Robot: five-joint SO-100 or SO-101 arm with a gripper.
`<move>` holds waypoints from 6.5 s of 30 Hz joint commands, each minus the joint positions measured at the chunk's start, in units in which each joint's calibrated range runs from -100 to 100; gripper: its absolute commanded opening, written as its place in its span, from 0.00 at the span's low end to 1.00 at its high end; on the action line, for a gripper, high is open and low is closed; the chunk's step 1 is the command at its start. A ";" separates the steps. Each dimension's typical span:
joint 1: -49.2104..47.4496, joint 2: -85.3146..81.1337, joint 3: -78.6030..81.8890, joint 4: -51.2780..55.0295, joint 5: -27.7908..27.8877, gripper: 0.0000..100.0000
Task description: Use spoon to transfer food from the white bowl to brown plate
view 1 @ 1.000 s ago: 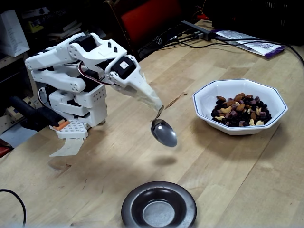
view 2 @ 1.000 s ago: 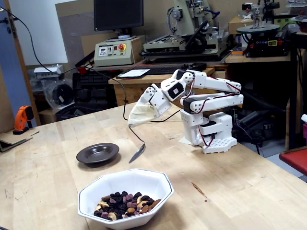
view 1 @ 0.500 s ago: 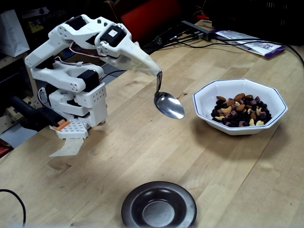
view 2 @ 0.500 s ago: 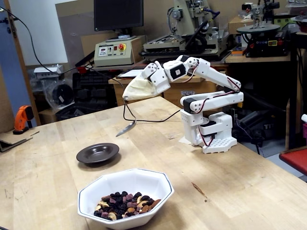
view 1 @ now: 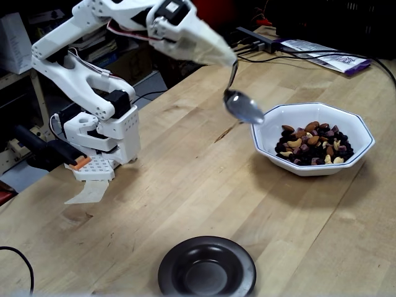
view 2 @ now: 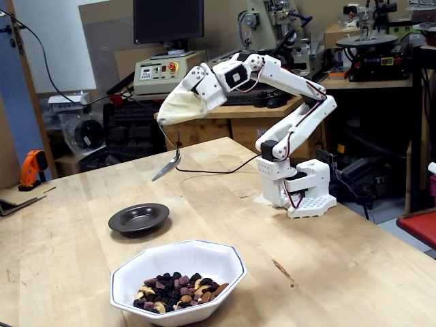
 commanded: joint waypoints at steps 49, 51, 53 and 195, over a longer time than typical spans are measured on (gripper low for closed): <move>-17.27 34.11 -11.43 -1.03 0.10 0.04; -17.27 34.54 -11.52 -1.03 0.10 0.04; -17.27 34.71 -11.61 -1.11 0.10 0.04; -13.50 53.02 7.33 -46.17 0.05 0.05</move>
